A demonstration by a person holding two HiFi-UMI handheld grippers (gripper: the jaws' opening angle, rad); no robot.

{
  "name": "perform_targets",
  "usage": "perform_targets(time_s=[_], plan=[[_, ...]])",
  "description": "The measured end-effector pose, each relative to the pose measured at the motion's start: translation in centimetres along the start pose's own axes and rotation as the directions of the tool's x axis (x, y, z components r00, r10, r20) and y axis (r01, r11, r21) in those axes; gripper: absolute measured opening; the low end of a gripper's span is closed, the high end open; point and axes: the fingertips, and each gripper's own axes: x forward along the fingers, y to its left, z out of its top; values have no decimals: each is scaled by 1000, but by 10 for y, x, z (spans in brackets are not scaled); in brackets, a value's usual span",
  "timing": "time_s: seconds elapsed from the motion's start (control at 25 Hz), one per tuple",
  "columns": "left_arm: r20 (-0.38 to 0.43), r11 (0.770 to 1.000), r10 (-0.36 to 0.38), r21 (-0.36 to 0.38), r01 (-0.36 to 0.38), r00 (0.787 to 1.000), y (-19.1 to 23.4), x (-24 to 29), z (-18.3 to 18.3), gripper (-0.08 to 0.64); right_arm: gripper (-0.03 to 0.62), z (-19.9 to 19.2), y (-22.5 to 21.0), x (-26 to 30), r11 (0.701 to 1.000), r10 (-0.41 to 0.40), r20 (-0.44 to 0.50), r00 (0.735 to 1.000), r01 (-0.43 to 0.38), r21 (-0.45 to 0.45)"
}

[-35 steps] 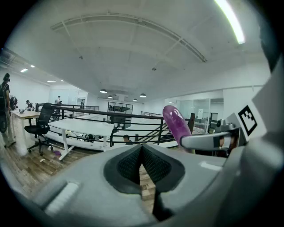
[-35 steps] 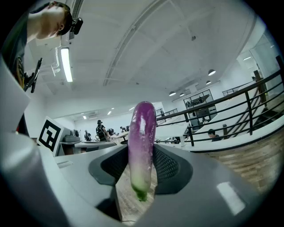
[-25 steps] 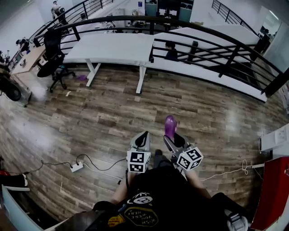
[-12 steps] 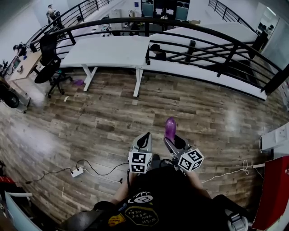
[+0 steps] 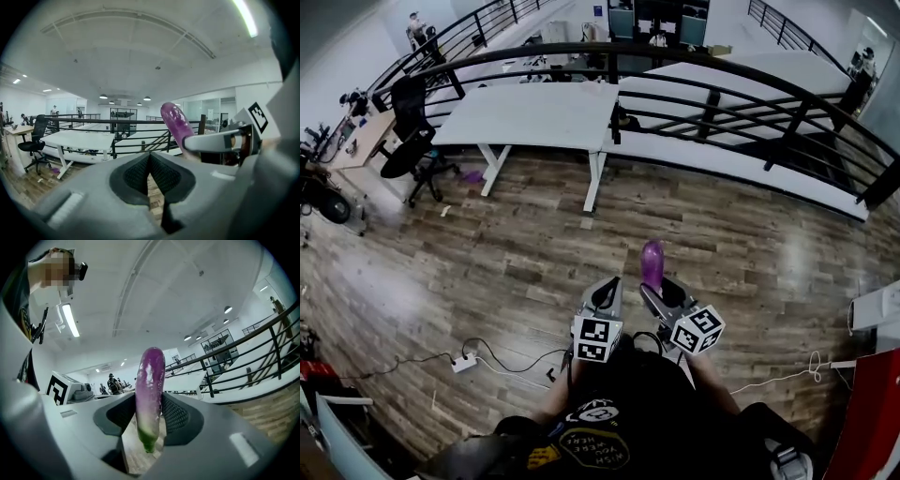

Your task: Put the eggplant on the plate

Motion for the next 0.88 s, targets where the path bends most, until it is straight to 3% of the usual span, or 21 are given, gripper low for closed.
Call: perform_targets(time_s=[0.2,0.4,0.56,0.88], plan=[[-29,1000,-14,9,14,999,7,31,4,5,179,-5,-31,8,996,-25,-15,1000,26,82],[-36,999,-39,6,39,999,30,66,14,5,179,7,-62,38,995,-37,-22,999,38,92],[-36,999,-47,10,47,998,64,96,28,5,179,26,-79,82,998,-25,-23,999,27,65],[38,999,-47,2,47,998,147,133,67,5,179,58,-88,179,1000,-14,-16,1000,14,8]])
